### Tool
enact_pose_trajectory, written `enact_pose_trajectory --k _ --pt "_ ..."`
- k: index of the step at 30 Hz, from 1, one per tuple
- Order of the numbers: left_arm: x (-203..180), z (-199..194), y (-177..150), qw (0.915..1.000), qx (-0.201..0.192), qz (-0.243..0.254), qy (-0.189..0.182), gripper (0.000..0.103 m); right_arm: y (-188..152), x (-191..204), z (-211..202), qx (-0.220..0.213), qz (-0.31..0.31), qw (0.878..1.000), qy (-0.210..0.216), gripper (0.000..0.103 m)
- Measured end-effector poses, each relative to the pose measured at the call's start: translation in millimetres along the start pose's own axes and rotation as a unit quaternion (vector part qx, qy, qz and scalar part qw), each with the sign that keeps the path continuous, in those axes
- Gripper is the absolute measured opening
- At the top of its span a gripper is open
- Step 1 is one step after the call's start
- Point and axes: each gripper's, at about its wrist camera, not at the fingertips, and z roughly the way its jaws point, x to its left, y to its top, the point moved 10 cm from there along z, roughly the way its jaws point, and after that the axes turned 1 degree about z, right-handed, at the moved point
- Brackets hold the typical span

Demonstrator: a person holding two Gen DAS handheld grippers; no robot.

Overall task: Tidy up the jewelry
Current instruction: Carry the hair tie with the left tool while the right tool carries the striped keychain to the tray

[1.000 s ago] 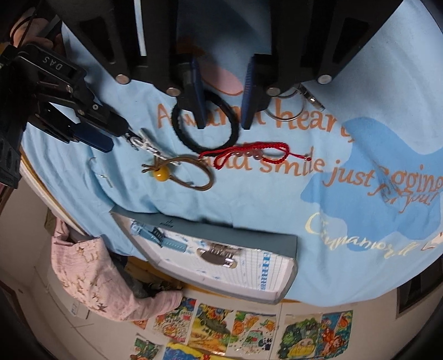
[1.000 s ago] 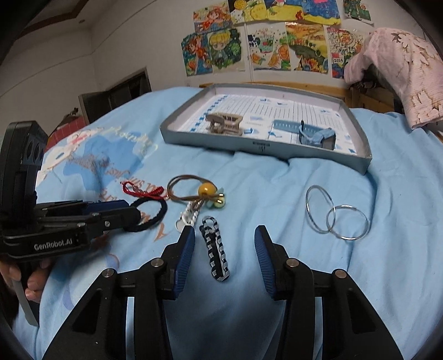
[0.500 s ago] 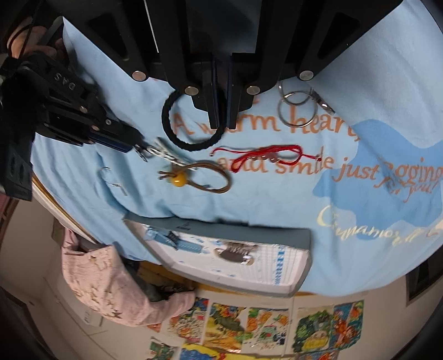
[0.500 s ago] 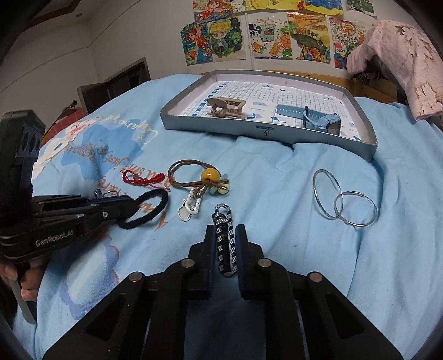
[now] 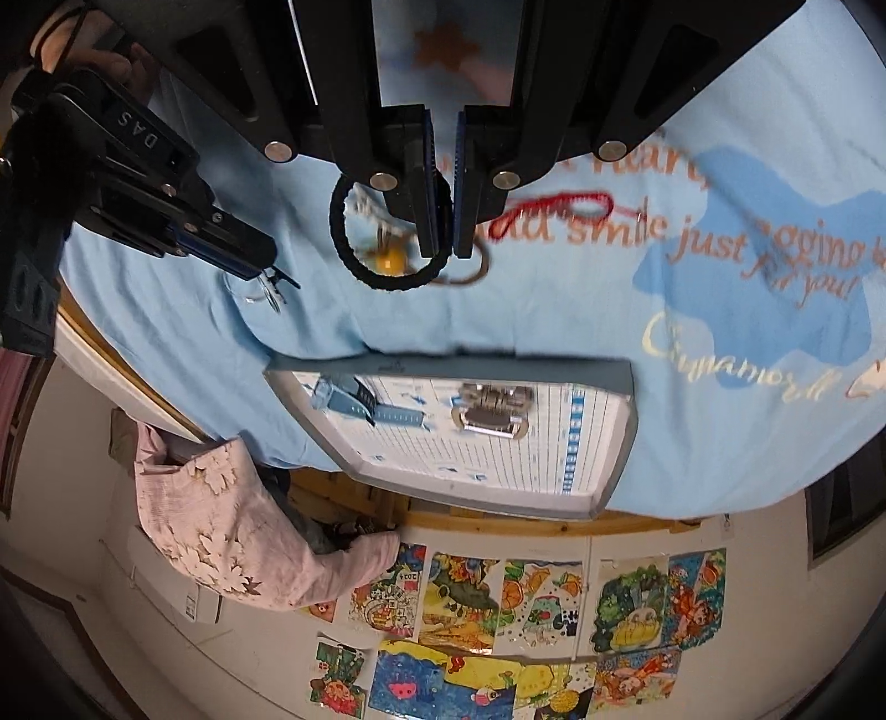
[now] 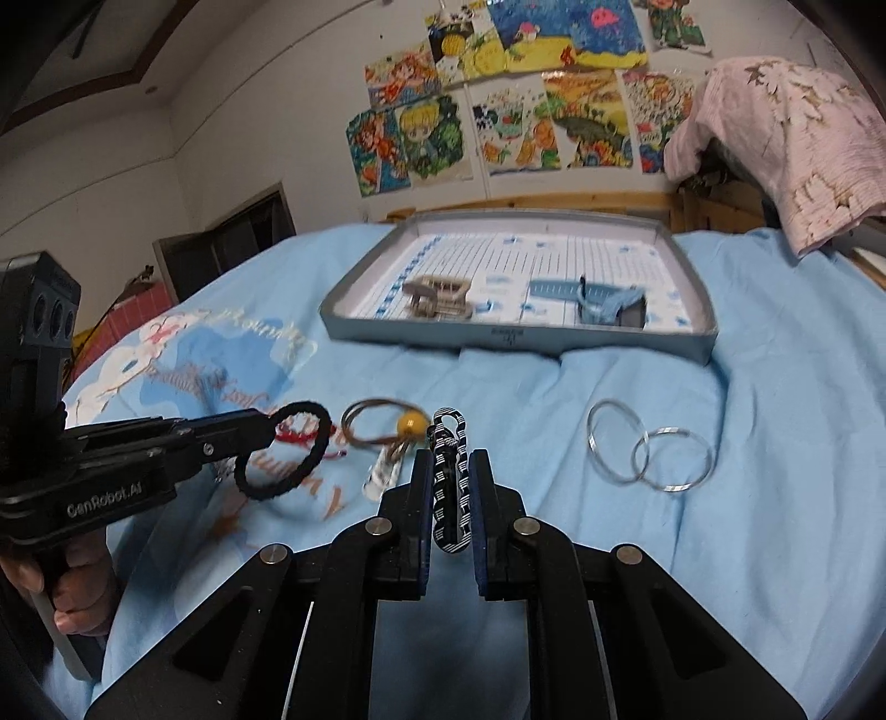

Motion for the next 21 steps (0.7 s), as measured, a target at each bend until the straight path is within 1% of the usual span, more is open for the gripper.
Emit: enact_pose_trajectory --k 5,9,13,17,21 --pt "-7.6 17.9 23.9 0.9999 -0.010 -0.003 0.008 0.005 16.4 -14.1 1.6 -0.021 0.004 1.000 -0.018 0.011" --pt "-17.8 35.6 52.8 0.9997 -0.024 -0.003 0.008 0.005 44.7 -40.2 6.8 -0.046 0.010 0.998 -0.039 0.011" --pt "-32.1 67.0 83.9 0.9994 -0.030 0.001 0.016 0.005 73.4 -71.8 17.2 -0.061 0.016 0.996 -0.058 0.011" --pt "-42.2 106.5 102.4 0.9993 -0.021 0.006 0.030 0.005 93.3 -109.0 33.9 -0.063 0.039 0.995 -0.072 0.011" --pt "-41.2 135.6 108.0 0.9990 -0.009 0.004 0.043 0.005 106.4 -135.5 58.9 -0.056 0.061 0.994 -0.073 0.011"
